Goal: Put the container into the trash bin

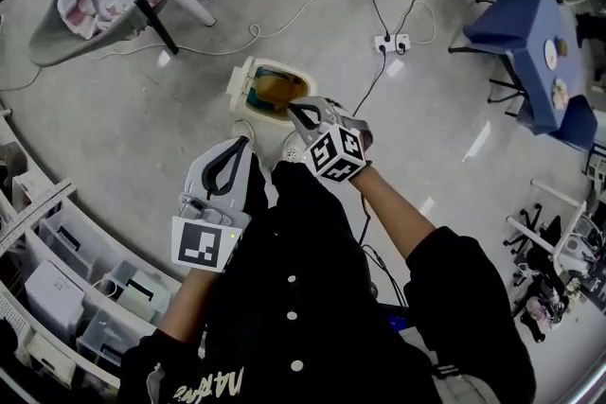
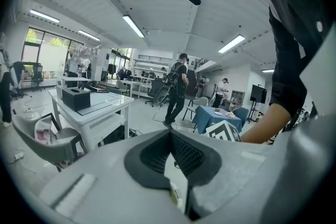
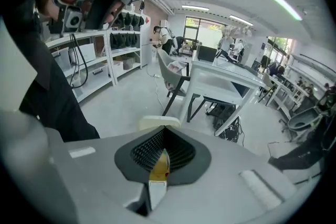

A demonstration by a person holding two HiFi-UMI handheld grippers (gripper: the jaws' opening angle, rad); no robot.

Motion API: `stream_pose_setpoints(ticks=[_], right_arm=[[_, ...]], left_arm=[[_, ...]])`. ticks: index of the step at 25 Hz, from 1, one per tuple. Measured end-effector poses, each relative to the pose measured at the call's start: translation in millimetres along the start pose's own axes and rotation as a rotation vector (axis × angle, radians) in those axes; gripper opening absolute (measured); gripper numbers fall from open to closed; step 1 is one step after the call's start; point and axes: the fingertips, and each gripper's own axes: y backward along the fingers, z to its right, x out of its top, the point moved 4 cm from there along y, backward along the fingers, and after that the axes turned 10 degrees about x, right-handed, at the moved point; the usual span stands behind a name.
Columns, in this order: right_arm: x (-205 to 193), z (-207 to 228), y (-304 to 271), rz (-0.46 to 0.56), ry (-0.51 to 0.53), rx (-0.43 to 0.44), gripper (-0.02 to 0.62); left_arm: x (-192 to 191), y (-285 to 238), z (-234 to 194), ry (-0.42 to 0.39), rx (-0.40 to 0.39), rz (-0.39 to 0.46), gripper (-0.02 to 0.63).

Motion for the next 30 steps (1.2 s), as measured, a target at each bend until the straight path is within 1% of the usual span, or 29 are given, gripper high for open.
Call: stream_pose_setpoints(ticks=[8, 11, 15, 18, 21, 26, 30], right_arm=[[44, -3, 63, 0.111, -0.009, -0.050, 0.025], [59, -1, 87, 0.160, -0.024, -0.085, 0.025], [82, 1, 122, 0.253, -0.069, -0.147, 0.025], [94, -1, 148, 0.338, -0.117, -0.193, 0.025], [96, 1, 178, 0.406, -0.174, -0.259, 0.025], [89, 8, 222, 0.508, -0.244, -0.388, 0.023], [88, 10, 253, 0.578, -0.267, -0.465, 0.023]], left_arm=[[28, 8, -6, -0.045, -0.005, 0.060, 0.003], [38, 9, -7, -0.056, 0.001, 0.060, 0.003], [52, 11, -10, -0.077, -0.016, 0.097, 0.003], [63, 13, -12, -0.073, -0.020, 0.123, 0.003], [77, 17, -13, -0.059, -0.018, 0.145, 0.003], [95, 18, -12, -0.091, -0.027, 0.199, 0.003], [101, 18, -13, -0.119, -0.024, 0.222, 0.003]])
